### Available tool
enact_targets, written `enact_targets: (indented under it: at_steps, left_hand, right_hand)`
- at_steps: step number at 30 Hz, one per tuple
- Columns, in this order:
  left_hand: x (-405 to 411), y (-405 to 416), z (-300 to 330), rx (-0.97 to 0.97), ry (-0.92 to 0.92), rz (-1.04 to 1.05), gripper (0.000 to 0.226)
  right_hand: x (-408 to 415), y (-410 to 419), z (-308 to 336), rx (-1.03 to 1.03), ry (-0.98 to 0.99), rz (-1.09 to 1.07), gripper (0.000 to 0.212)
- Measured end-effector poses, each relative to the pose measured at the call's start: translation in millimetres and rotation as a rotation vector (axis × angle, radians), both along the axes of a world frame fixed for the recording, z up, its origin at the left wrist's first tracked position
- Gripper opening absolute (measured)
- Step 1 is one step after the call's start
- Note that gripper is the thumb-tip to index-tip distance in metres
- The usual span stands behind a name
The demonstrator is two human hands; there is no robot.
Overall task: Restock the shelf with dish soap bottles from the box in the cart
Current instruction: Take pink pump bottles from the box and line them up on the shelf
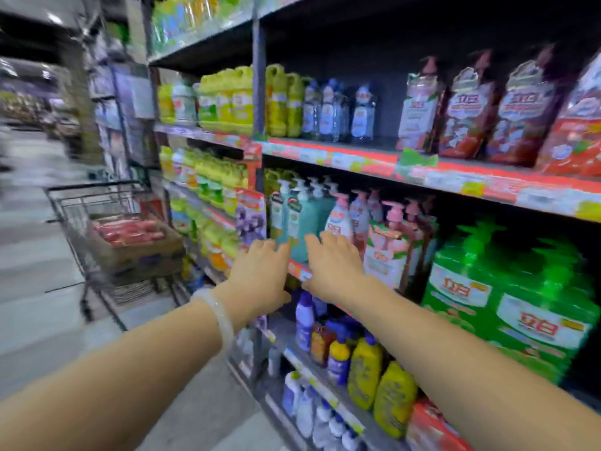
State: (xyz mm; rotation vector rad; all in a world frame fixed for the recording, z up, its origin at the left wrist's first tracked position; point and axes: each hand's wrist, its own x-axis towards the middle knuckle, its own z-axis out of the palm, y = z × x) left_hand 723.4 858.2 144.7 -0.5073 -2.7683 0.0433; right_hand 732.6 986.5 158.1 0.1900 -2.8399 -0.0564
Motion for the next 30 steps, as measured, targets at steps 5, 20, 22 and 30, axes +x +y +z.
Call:
enact_targets:
  at_steps: [5, 20, 22, 30]
  left_hand:
    - [-30, -88, -25, -0.023, -0.051, 0.09, 0.076]
    - [-178, -305, -82, 0.004, -0.209, 0.408, 0.066]
    - [-212, -335, -79, 0.004, -0.213, 0.448, 0.066]
    - [-321, -446, -86, 0.018, -0.235, 0.577, 0.072]
  right_hand:
    - [-44, -88, -26, -0.059, -0.099, 0.077, 0.058]
    - [-228, -294, -92, -0.009, -0.232, 0.338, 0.063]
    - [-267, -321, -90, 0.007, -0.257, 0.365, 0.07]
    - [-399, -439, -90, 0.027, -0.308, 0.448, 0.071]
